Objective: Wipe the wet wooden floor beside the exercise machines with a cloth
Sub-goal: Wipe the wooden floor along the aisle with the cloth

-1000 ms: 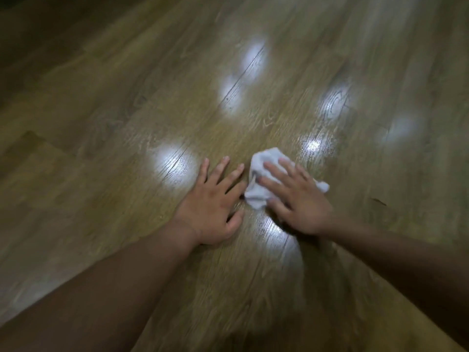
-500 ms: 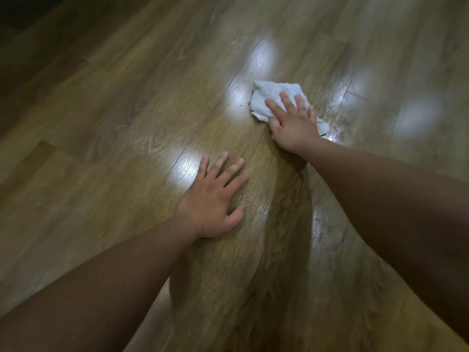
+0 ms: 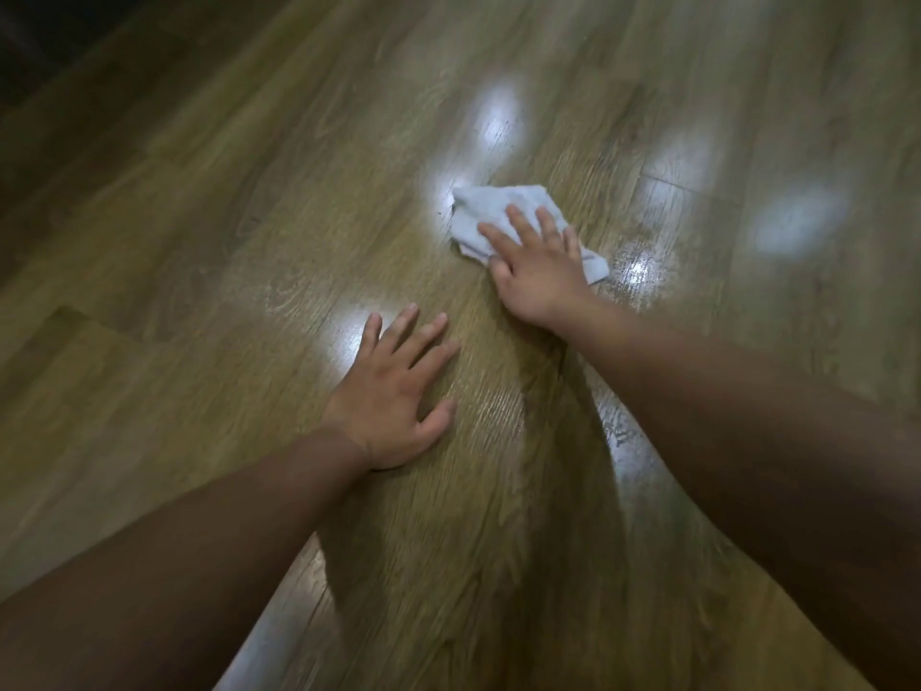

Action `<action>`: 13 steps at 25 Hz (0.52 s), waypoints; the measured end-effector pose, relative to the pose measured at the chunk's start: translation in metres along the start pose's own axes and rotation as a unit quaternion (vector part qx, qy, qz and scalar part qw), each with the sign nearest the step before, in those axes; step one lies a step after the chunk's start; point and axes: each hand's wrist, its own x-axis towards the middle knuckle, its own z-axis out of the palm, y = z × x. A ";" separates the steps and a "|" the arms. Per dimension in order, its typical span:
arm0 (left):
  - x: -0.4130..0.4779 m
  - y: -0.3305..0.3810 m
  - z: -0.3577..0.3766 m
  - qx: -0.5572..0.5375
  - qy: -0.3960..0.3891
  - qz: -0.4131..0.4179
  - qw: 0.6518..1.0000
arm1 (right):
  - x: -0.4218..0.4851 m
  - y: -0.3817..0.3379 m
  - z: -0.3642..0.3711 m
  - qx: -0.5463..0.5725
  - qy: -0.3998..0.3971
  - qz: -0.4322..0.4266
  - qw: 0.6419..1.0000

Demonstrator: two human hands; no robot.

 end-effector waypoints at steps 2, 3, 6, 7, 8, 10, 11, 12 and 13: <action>-0.001 -0.001 0.001 -0.047 0.030 0.006 0.998 | -0.033 -0.008 0.013 -0.005 0.018 -0.023 1.000; -0.002 0.000 0.000 -0.098 0.062 -0.006 0.993 | -0.058 -0.013 0.020 -0.002 0.028 -0.032 0.999; -0.005 -0.011 -0.024 -0.241 0.186 -0.173 0.937 | -0.150 -0.041 0.047 0.021 0.042 -0.109 0.993; -0.013 -0.024 -0.030 -0.235 0.203 -0.226 0.924 | -0.183 -0.051 0.057 0.008 0.016 -0.166 0.986; -0.026 -0.041 -0.035 -0.189 0.189 -0.272 0.924 | -0.212 -0.058 0.065 -0.006 -0.012 -0.230 0.973; -0.059 -0.074 -0.038 -0.067 0.110 -0.328 0.936 | -0.240 -0.058 0.061 -0.028 -0.069 -0.325 0.943; -0.073 -0.086 -0.037 -0.022 0.076 -0.337 0.938 | -0.229 -0.053 0.054 -0.032 -0.071 -0.360 0.930; -0.079 -0.092 -0.034 0.000 0.055 -0.341 0.938 | -0.206 -0.045 0.049 -0.039 -0.061 -0.375 0.924; -0.080 -0.095 -0.029 0.002 0.049 -0.338 0.940 | -0.175 -0.037 0.043 -0.049 -0.038 -0.366 0.929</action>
